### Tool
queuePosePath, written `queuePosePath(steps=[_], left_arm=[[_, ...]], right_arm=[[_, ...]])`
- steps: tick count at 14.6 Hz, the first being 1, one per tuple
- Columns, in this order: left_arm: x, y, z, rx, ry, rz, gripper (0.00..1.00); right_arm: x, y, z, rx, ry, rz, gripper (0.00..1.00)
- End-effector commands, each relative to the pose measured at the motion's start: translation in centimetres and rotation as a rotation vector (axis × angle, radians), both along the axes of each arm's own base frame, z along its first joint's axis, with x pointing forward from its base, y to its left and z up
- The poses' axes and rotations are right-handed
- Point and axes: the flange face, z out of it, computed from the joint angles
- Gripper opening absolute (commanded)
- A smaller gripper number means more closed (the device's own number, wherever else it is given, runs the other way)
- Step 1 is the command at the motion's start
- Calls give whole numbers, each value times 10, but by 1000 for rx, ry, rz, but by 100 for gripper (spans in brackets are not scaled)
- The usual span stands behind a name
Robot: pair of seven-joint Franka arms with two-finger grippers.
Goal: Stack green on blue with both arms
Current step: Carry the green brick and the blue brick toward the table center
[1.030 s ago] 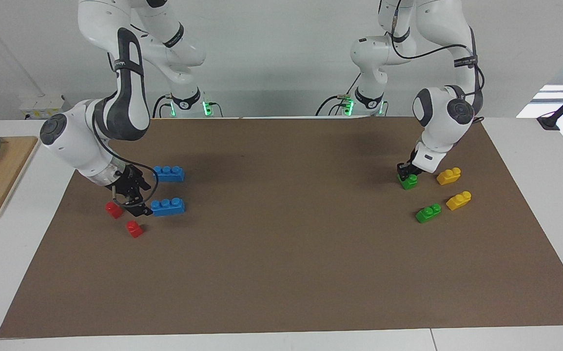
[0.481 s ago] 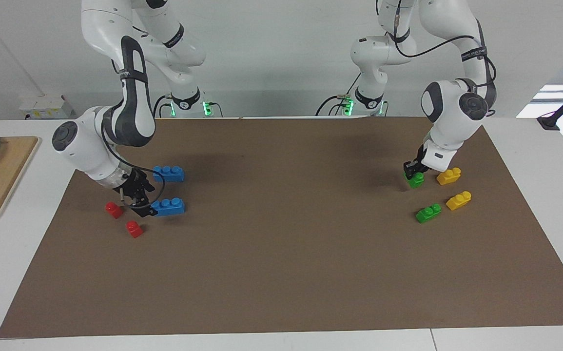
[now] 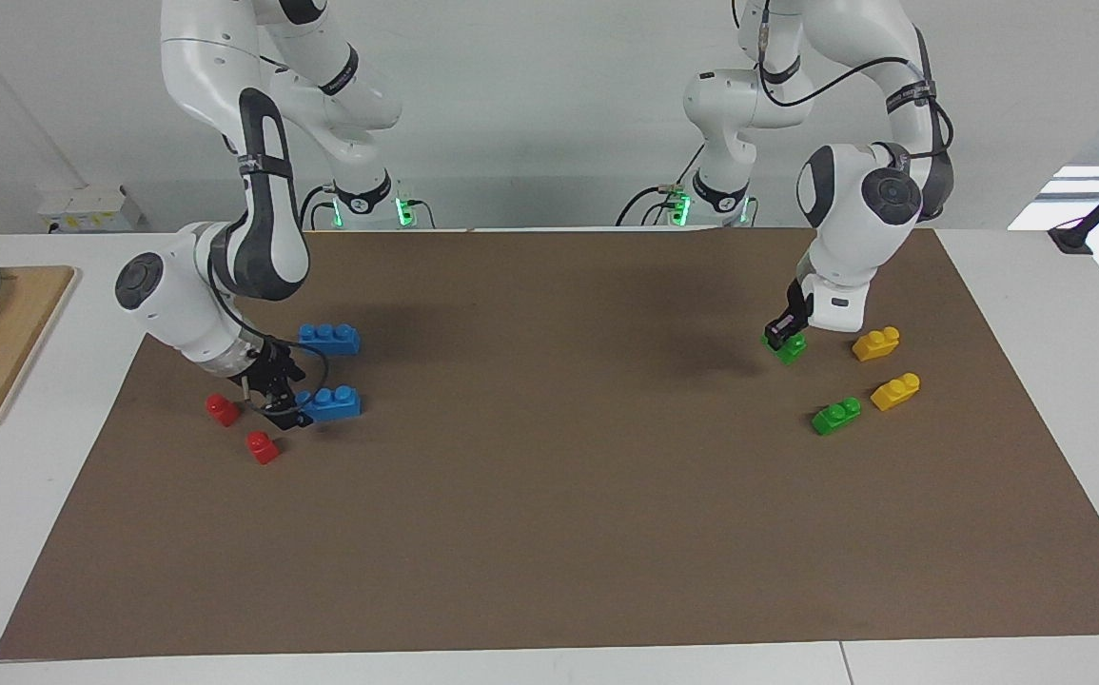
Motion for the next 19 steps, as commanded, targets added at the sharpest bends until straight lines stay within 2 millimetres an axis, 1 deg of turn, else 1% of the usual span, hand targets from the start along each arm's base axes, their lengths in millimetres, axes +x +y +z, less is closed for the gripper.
queuePosePath(steps=[1,2,3,5,6,7,9,10,11,12,13,15,16,18,19], left_arm=[[10,-8,16,-47,2,130,0],[12,-10,21,-63,-3,183,0],[13,-12,23,-62,-5,227,0],[11,-26,23,-55,-12,331,0],[11,-29,23,-51,-13,383,0],[11,-33,23,-49,-14,414,0],[11,-37,24,-51,-21,455,0],[9,-45,24,-51,-18,472,0],[9,-48,25,-51,-22,498,0],[10,-53,26,-56,-35,521,0],[10,-55,26,-58,-42,544,0],[10,-58,26,-59,-46,567,0],[9,-63,26,-60,-45,564,0],[8,-65,26,-58,-43,583,0],[8,-66,26,-57,-45,590,0]], right_arm=[[0,-4,-6,23,-26,1,100],[0,-4,-6,25,-26,-1,100],[0,-4,-5,40,-28,-19,97],[1,-5,-5,67,-32,-52,90],[0,-7,-5,72,-32,-62,88],[0,-7,-5,73,-32,-63,84],[0,-15,-5,74,-33,-77,80],[0,-15,-5,75,-33,-78,77],[0,-15,-5,76,-35,-82,72],[0,-15,-5,76,-34,-85,66],[0,-14,-5,79,-30,-88,50],[1,-13,-5,109,-37,-123,4],[3,-12,-3,114,-41,-130,0],[7,-13,-1,116,-39,-159,0],[13,-11,5,117,-41,-187,0]])
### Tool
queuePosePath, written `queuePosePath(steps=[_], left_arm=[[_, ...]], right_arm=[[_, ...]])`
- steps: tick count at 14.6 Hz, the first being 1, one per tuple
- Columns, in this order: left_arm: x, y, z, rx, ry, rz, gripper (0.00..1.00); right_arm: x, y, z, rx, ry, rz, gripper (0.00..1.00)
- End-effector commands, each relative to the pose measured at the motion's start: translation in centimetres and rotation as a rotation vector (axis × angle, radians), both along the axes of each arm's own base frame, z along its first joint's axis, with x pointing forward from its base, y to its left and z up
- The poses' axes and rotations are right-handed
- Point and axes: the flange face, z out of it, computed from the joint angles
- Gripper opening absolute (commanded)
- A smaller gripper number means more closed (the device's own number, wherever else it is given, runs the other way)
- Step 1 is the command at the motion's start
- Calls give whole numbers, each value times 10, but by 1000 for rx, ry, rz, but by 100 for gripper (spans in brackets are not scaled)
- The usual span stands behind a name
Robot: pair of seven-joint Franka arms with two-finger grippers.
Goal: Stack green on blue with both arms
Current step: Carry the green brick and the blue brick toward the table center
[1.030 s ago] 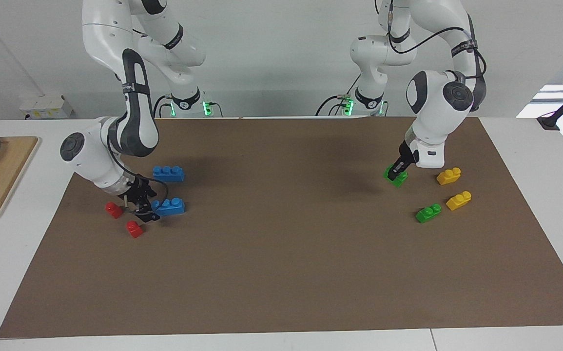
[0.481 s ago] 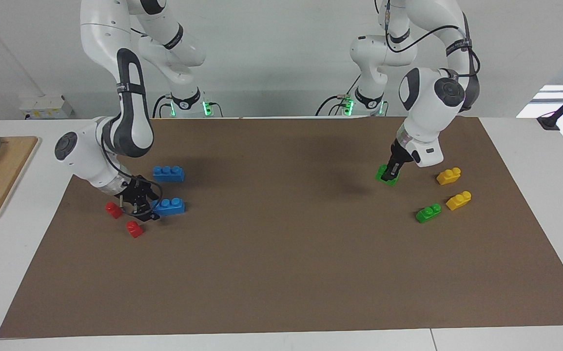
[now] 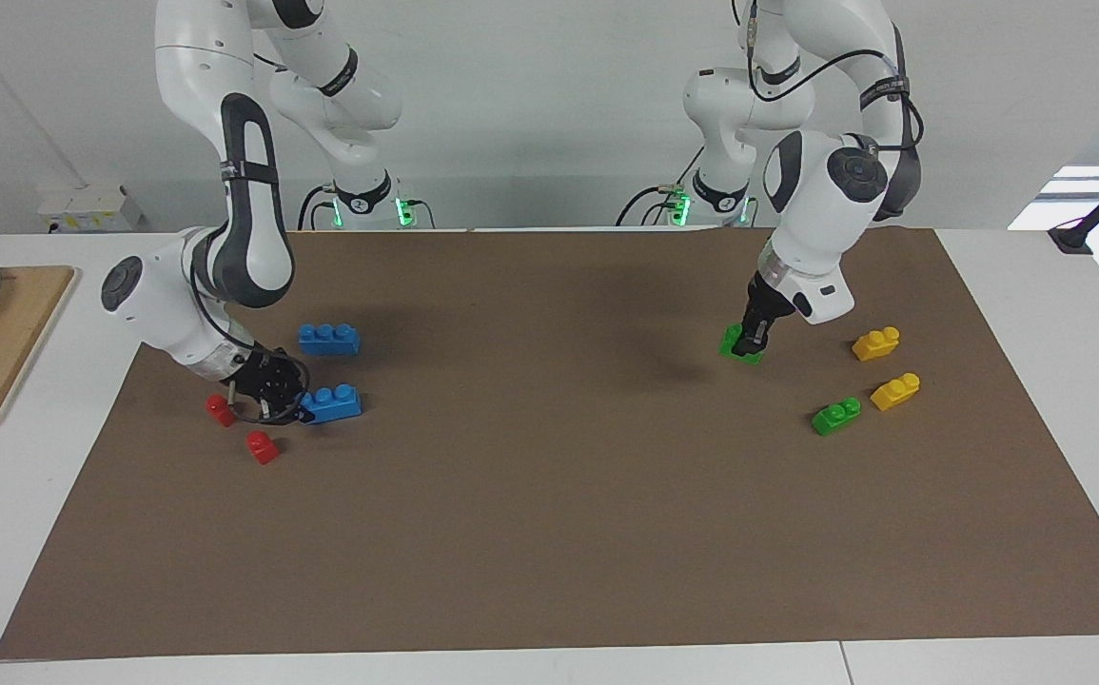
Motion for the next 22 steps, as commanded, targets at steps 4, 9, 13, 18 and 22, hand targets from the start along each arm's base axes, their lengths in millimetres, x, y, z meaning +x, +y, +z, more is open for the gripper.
queuePosePath(steps=[4,9,13,18,22], left_arm=[[4,-4,0,-13,-10,36,0],[3,-5,-1,-17,-6,56,0],[3,-6,-2,-15,1,136,0],[0,-28,1,-18,5,351,0],[-12,-68,2,-13,31,601,0]], right_arm=[[38,41,41,31,-28,-78,0],[52,206,98,60,-13,-104,0],[21,326,99,72,8,-188,0],[-15,390,68,52,63,-223,0],[-30,405,40,32,68,-216,0]])
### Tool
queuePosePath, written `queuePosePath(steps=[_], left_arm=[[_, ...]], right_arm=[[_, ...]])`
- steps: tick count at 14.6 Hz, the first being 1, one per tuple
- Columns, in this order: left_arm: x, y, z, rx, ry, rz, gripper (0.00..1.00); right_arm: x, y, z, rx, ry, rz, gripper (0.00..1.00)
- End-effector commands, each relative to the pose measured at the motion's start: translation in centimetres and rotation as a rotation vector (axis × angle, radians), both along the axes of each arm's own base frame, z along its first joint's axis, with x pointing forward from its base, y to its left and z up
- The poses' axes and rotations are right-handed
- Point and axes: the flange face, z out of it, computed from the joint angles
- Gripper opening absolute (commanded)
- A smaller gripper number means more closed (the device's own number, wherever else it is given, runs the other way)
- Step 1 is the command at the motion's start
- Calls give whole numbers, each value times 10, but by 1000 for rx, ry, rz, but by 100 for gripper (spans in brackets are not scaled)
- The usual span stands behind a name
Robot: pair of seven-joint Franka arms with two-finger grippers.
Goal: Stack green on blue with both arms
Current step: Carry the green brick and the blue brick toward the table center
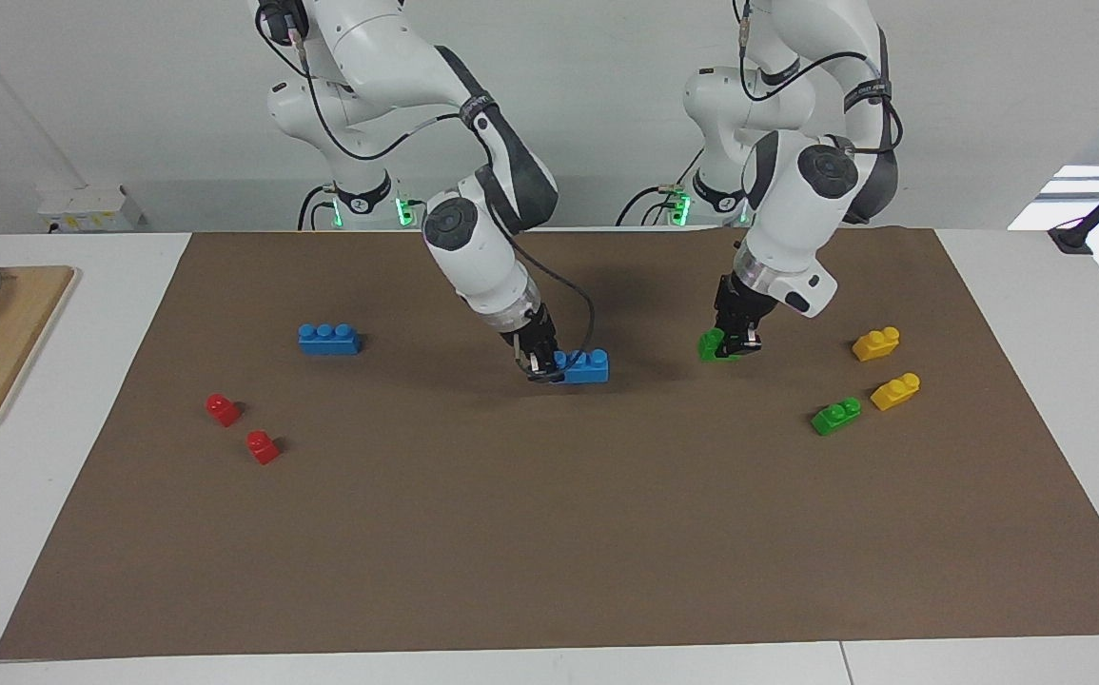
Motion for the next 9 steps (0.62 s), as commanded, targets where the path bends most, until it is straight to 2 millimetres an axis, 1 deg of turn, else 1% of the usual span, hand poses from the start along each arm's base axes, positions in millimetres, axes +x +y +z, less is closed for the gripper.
queuePosePath(steps=[1,2,4,5,6,7,9], left_arm=[[-6,-40,4,-17,-9,118,0],[-2,-44,12,-30,-30,156,0],[9,-51,17,-39,-34,189,0],[12,-58,23,-47,-32,198,0],[11,-68,26,-50,-27,199,0],[12,-78,25,-51,-25,198,0],[17,-86,31,-69,-33,219,0]], right_arm=[[-5,0,-14,-4,-4,-31,0],[-6,-1,-22,-8,1,-52,0],[-7,-3,-30,-10,-18,-70,0],[-10,-5,-36,-13,-23,-74,0],[-15,-3,-41,-17,-28,-69,0],[-17,-4,-44,-20,-34,-71,0],[-18,-5,-47,-21,-38,-72,0]])
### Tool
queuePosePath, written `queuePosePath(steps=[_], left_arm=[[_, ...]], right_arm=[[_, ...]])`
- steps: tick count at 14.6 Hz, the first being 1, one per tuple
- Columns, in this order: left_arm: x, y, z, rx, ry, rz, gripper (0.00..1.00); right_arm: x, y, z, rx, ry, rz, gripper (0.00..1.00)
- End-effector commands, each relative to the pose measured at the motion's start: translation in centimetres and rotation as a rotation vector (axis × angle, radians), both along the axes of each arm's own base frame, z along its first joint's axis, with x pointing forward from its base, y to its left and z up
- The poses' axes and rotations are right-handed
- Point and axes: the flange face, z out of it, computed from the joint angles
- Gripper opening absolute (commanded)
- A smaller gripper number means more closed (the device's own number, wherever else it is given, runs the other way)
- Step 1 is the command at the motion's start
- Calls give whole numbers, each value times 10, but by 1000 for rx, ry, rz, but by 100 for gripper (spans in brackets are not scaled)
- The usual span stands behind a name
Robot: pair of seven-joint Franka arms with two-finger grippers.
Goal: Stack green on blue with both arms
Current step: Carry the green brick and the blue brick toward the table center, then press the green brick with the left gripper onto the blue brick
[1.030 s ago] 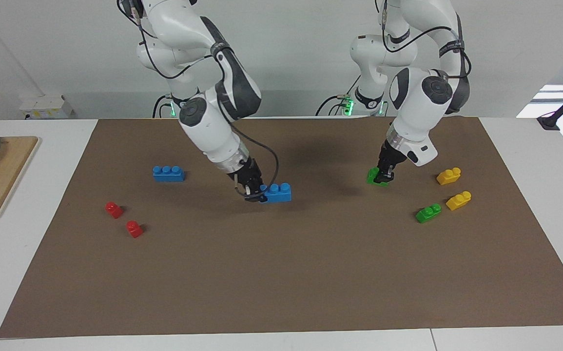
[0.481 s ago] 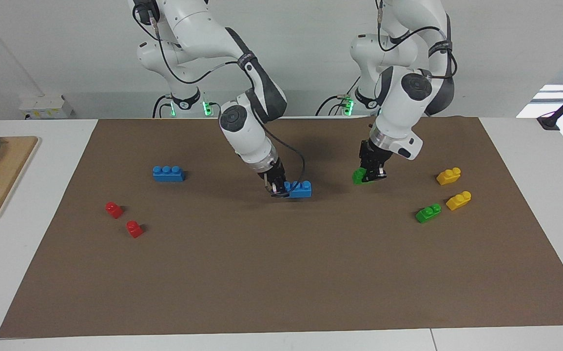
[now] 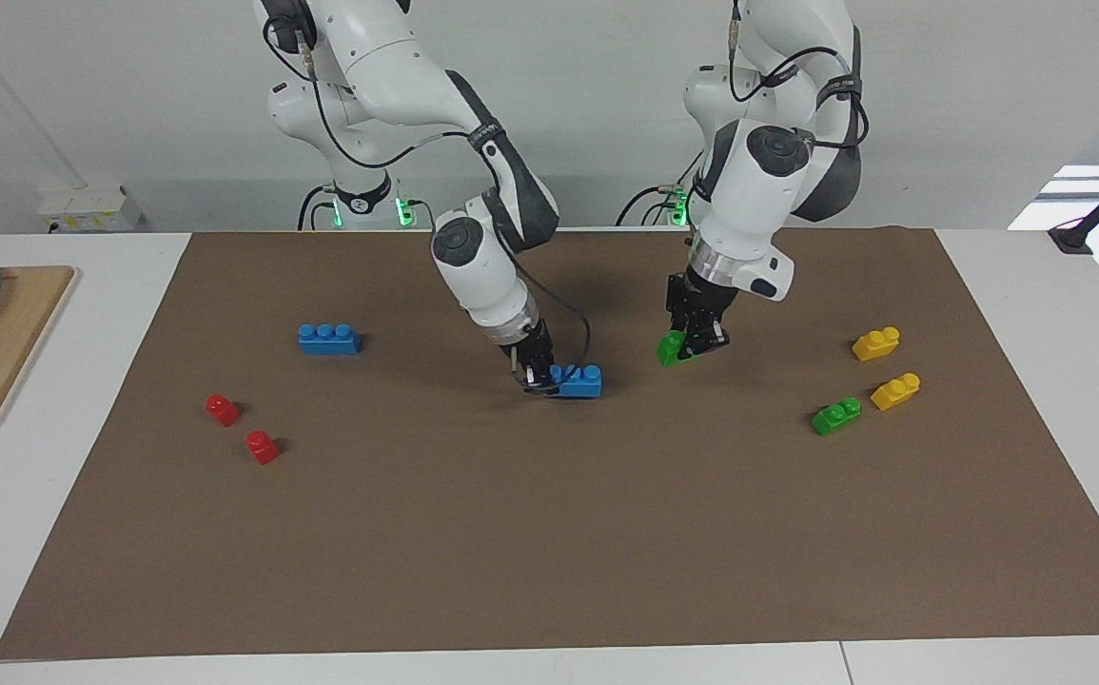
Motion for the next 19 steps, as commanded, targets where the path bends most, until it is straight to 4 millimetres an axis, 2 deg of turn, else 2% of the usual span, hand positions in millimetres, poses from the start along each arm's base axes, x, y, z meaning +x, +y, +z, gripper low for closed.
queuePosePath(steps=[1,5,7,10,12,13,15,19], left_arm=[[14,-30,5,-30,21,44,0],[4,-72,-12,-25,30,-2,0],[-5,-88,-16,-19,33,-33,0],[-11,-107,-34,35,16,-100,0],[-15,-110,-40,69,20,-132,0],[-19,-119,-46,76,19,-152,0],[-9,-133,-56,78,32,-159,0],[-8,-139,-57,65,26,-161,0]], right_arm=[[-4,-1,-5,0,-8,-23,0],[-8,-1,-8,-3,-11,-20,0],[-10,-2,-11,-6,-18,-18,0],[-10,-5,-14,-7,-28,-25,0],[-11,-4,-13,-6,-29,-24,0],[-11,-4,-13,-6,-29,-24,0],[-11,-4,-14,-7,-28,-24,0],[-11,-4,-14,-7,-28,-24,0]])
